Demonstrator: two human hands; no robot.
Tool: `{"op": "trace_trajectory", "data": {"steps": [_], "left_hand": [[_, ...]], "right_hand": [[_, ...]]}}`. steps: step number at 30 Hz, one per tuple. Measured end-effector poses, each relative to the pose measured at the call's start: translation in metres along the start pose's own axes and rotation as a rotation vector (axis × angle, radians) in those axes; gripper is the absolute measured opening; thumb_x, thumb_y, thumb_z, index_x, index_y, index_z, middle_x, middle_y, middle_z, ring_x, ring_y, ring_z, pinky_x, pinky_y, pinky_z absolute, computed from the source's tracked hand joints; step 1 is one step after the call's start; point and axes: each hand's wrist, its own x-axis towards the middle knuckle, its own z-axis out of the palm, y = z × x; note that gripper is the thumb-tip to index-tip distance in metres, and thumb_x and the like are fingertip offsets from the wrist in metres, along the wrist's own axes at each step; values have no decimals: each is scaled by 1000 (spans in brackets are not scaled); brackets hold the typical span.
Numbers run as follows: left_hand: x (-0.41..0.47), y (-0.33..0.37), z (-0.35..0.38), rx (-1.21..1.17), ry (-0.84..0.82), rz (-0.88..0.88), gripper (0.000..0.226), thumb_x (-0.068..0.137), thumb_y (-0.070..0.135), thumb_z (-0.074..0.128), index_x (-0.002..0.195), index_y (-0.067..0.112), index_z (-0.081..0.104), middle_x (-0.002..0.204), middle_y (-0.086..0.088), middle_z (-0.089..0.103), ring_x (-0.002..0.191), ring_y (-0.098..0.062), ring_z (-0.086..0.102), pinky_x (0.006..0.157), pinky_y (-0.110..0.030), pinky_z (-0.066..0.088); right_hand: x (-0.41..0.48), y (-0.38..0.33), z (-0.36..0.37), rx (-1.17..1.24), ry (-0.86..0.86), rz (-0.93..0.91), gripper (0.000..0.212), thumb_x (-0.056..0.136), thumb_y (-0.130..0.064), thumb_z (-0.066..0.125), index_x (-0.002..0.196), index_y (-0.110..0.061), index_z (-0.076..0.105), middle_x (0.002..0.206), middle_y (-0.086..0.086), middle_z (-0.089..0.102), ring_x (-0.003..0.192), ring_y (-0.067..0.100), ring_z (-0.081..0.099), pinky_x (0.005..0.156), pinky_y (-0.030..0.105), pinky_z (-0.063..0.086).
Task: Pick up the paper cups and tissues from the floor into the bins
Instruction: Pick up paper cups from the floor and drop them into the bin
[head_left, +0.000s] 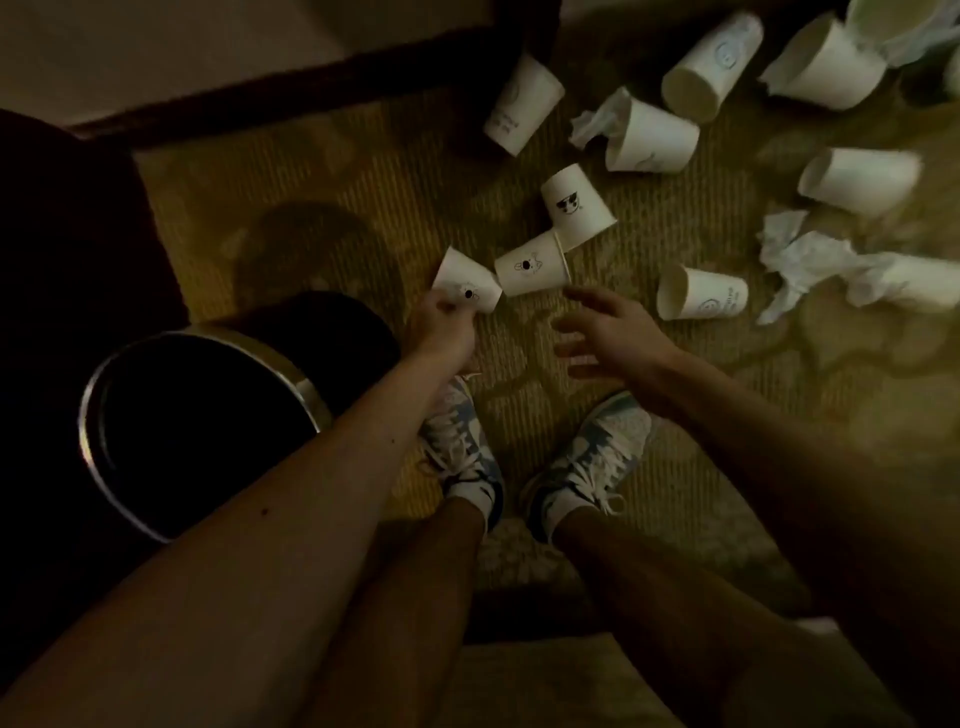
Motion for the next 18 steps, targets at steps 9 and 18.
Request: {"op": "trace_trajectory", "data": {"steps": [9, 18], "left_hand": [[89, -24, 35, -28, 113, 110, 52, 102, 25, 49, 150, 21, 29, 149, -9, 40, 130, -29, 46, 105, -40, 43], [114, -36, 36, 51, 50, 138, 33, 101, 18, 51, 130, 3, 55, 130, -17, 57, 118, -32, 57, 89, -35, 51]], "right_hand": [[99, 13, 13, -114, 36, -89, 50, 95, -13, 53, 143, -22, 42, 143, 7, 42, 101, 16, 58, 72, 29, 51], [121, 11, 2, -124, 43, -30, 35, 96, -11, 50, 131, -5, 53, 108, 6, 60, 97, 19, 61, 72, 28, 55]]}}
